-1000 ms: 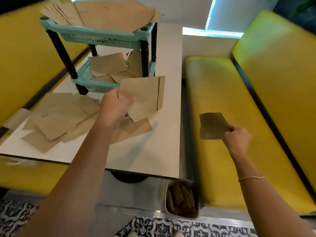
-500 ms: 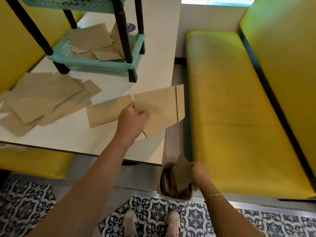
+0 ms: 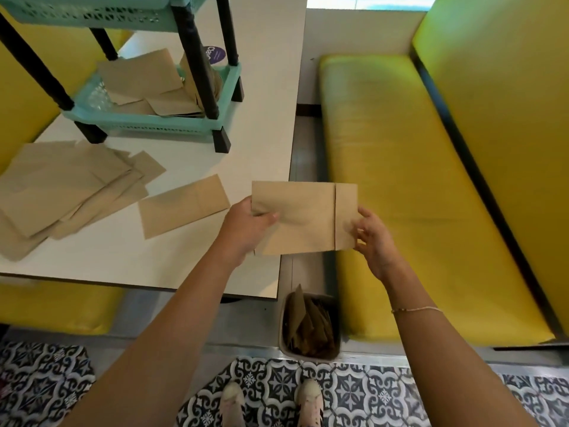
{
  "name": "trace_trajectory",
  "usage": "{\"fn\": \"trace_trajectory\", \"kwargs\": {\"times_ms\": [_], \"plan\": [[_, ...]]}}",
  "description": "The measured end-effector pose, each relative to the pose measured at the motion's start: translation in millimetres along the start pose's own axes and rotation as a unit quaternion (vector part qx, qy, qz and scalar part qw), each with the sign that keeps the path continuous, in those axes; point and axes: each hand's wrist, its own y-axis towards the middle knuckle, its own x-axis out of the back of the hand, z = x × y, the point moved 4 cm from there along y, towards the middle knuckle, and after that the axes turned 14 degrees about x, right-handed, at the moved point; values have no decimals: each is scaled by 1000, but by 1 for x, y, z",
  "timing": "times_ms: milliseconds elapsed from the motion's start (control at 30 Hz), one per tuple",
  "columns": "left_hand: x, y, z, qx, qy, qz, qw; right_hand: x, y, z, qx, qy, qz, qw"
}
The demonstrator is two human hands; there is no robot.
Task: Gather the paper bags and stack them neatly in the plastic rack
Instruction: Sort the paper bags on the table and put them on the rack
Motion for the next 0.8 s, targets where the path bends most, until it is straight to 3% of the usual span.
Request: {"fn": "trace_trajectory", "kwargs": {"times_ms": [67,200,300,400,633,800], "plan": [[-6,1,2,11,30,22,999,4,1,4,-1,-14,12,1000],[-11,5,6,17,79,13,997,29,6,-17,-32,-189,-22,981],[-7,5,4,-1,101,-21,995,55,1,-39,-17,-425,-33,904],[-3,4,-1,-30,119,-37,992,73,-14,-72,-55,-543,0,838],[-6,2,-4,-56,145,-36,987,50,-36,-148,-135,-596,96,786],[-1,6,0,-54,142,-49,987,22,-32,-187,-143,-534,163,817]]}}
